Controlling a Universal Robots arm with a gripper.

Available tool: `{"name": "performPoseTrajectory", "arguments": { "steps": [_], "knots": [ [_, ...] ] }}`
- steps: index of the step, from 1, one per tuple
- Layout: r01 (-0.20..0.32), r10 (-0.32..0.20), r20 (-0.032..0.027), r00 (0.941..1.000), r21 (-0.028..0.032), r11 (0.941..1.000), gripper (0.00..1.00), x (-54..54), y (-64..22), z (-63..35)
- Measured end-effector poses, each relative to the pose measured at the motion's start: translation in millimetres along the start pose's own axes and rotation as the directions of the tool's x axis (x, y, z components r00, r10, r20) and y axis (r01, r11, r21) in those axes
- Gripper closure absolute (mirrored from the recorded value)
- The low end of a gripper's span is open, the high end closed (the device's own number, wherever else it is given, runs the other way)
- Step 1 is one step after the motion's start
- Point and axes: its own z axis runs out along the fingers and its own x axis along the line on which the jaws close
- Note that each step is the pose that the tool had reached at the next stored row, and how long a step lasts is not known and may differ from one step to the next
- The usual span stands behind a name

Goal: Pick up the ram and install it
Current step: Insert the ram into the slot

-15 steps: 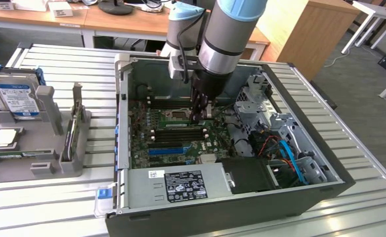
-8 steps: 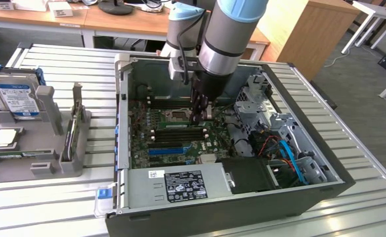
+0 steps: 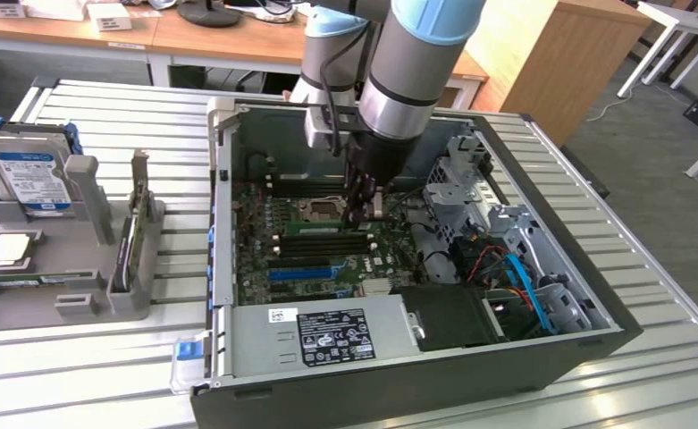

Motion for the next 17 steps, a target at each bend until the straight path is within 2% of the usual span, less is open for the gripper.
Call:
{"name": "performPoseTrajectory", "arguments": {
  "steps": [11,17],
  "knots": [
    [0.005,-0.005,-0.0001,1.0000,-0.0002,1.0000,0.88,0.6,-0.4,10.8],
    [0.006,-0.006,-0.0003,1.0000,-0.0004,1.0000,0.88,0.6,-0.5,11.7]
  ]
}}
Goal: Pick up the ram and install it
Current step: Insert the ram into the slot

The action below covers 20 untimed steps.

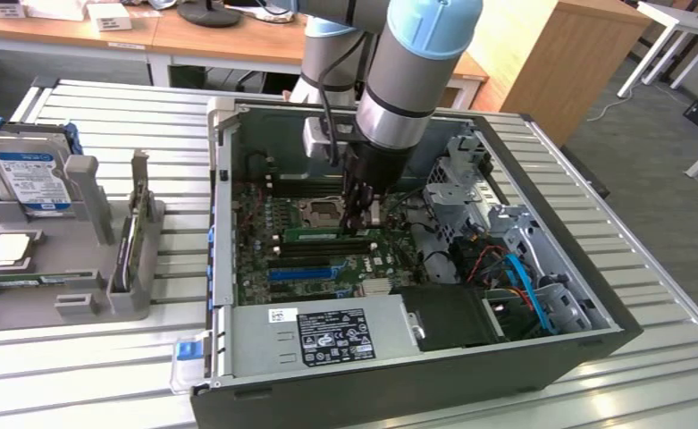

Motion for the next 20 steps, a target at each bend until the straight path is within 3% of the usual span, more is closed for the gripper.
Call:
{"name": "performPoseTrajectory", "arguments": {
  "steps": [8,20],
  "knots": [
    [0.000,0.000,0.0001,1.0000,0.0000,1.0000,0.88,0.3,-0.3,6.2],
    [0.000,0.000,0.0000,1.0000,0.0001,1.0000,0.88,-0.4,-0.3,7.5]
  ]
}}
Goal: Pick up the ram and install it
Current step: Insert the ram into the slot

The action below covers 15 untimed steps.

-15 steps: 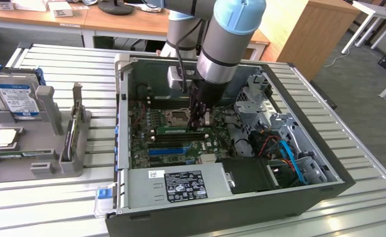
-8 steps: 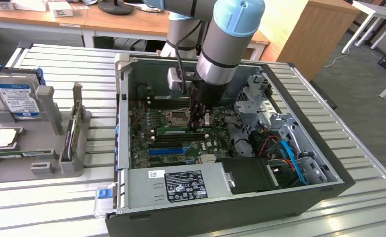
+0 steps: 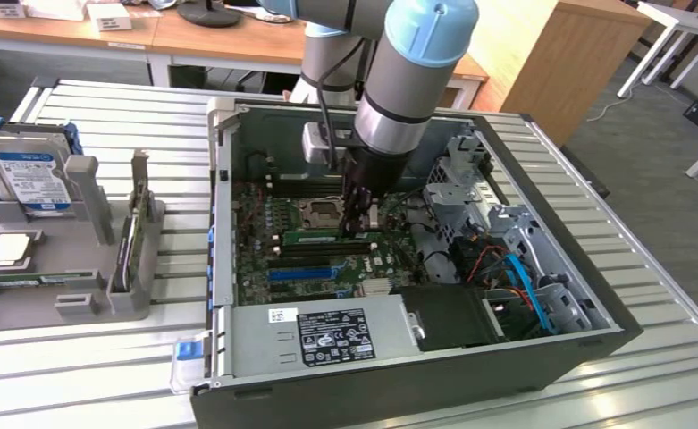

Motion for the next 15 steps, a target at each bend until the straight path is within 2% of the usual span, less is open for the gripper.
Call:
{"name": "performPoseTrajectory", "arguments": {
  "steps": [15],
  "knots": [
    [0.000,0.000,-0.0004,1.0000,0.0003,1.0000,0.88,-1.8,-0.1,4.0]
  ]
}}
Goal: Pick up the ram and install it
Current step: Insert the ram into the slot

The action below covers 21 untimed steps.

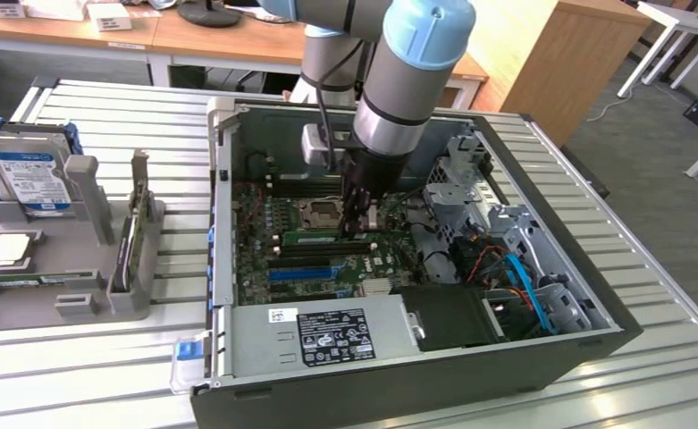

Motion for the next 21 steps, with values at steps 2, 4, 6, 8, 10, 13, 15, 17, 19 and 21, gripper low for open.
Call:
{"name": "performPoseTrajectory", "arguments": {
  "steps": [2,4,6,8,10,13,15,17,19,21],
  "knots": [
    [0.000,0.000,0.0001,1.0000,0.0002,1.0000,0.88,0.0,0.0,0.6],
    [0.000,0.000,-0.0001,1.0000,0.0002,1.0000,0.88,0.0,0.0,0.9],
    [0.000,0.000,0.0000,1.0000,0.0002,1.0000,0.88,0.0,0.0,1.2],
    [0.000,0.000,0.0000,1.0000,0.0002,1.0000,0.88,0.0,-0.1,1.2],
    [0.000,0.000,-0.0010,1.0000,0.0003,1.0000,0.88,0.0,-0.1,1.3],
    [0.000,0.000,-0.0035,1.0000,0.0003,1.0000,0.88,0.0,0.0,1.5],
    [0.000,0.000,-0.0052,1.0000,0.0002,1.0000,0.88,0.1,-0.1,1.5],
    [0.000,0.000,-0.0068,1.0000,0.0003,1.0000,0.88,0.1,-0.1,1.6],
    [0.000,0.000,-0.0085,1.0000,0.0004,1.0000,0.88,0.0,-0.1,1.7],
    [0.000,0.000,-0.0108,0.9999,0.0004,1.0000,0.88,-0.1,-0.1,1.9]
  ]
}}
